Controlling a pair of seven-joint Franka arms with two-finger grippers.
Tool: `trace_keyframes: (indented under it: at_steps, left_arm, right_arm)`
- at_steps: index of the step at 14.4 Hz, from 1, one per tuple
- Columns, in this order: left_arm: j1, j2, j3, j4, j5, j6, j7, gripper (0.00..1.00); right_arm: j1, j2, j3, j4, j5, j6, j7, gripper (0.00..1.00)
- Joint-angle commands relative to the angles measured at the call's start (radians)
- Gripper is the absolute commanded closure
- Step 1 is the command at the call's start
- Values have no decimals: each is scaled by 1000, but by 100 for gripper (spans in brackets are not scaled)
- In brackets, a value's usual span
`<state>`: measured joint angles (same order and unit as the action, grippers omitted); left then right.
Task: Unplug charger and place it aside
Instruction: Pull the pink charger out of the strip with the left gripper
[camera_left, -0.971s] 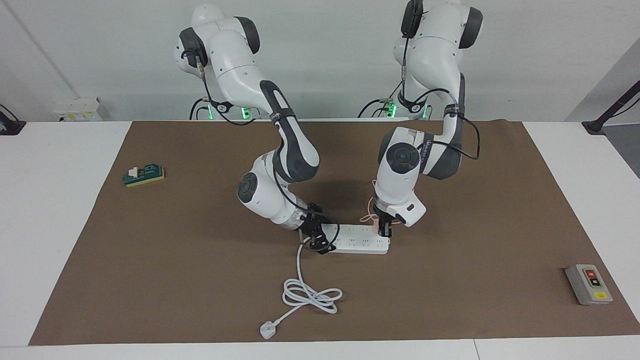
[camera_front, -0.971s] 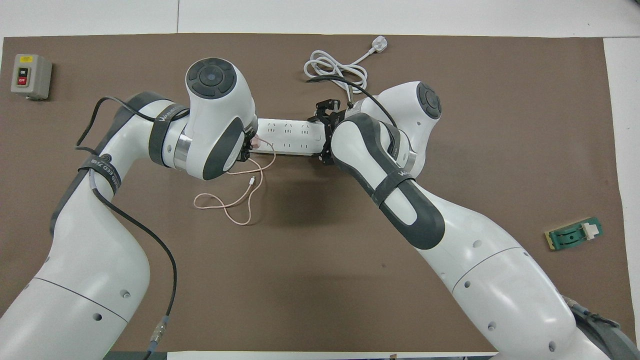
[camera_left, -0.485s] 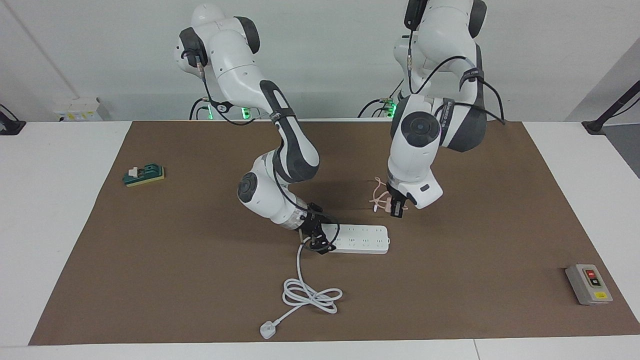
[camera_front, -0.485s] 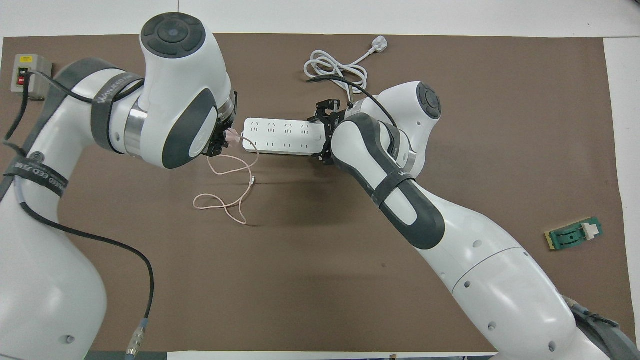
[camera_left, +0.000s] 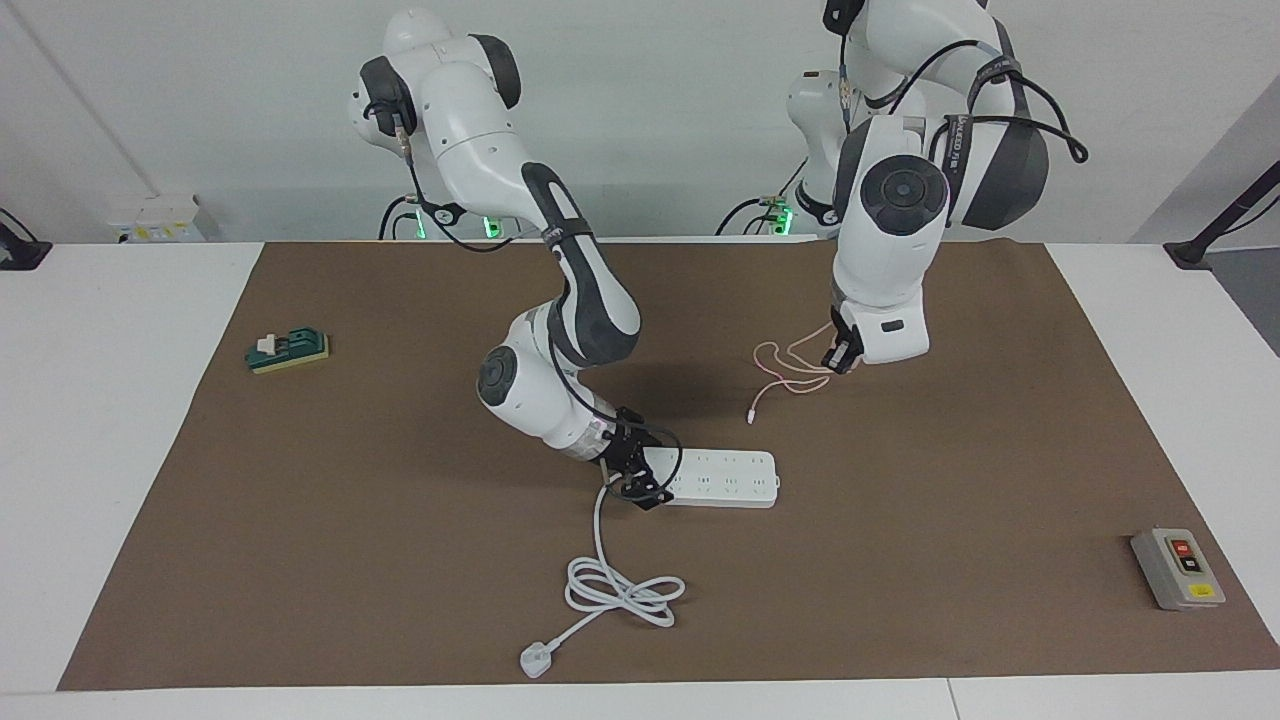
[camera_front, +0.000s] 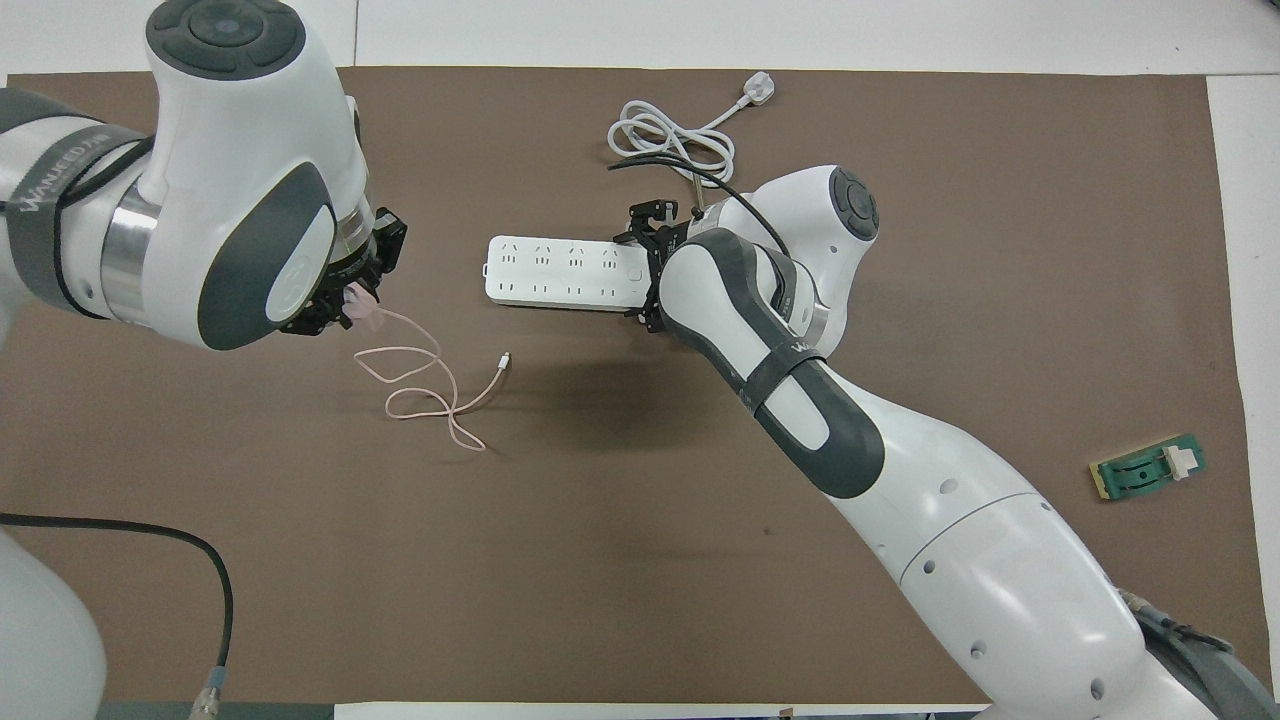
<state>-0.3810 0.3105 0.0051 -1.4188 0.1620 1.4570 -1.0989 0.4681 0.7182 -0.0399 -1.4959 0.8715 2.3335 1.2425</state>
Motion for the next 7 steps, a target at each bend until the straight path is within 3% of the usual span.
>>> trace_keyframes:
  at_steps: [1,4,7]
  left_arm:
    - [40,-85,-2,-99,37,-30,184,100]
    - [63,-152,-1,-222,114,32,205,100]
    - [97,-241,3,-400,148,123,205,100]
  right_arm:
    - [-11,9,-1,14,-12,7,-45,0]
    - [-13,-38,-3,13,-184,-34,-45,0]
    - [-41,-101,-18,13,-342,-164,-48,0]
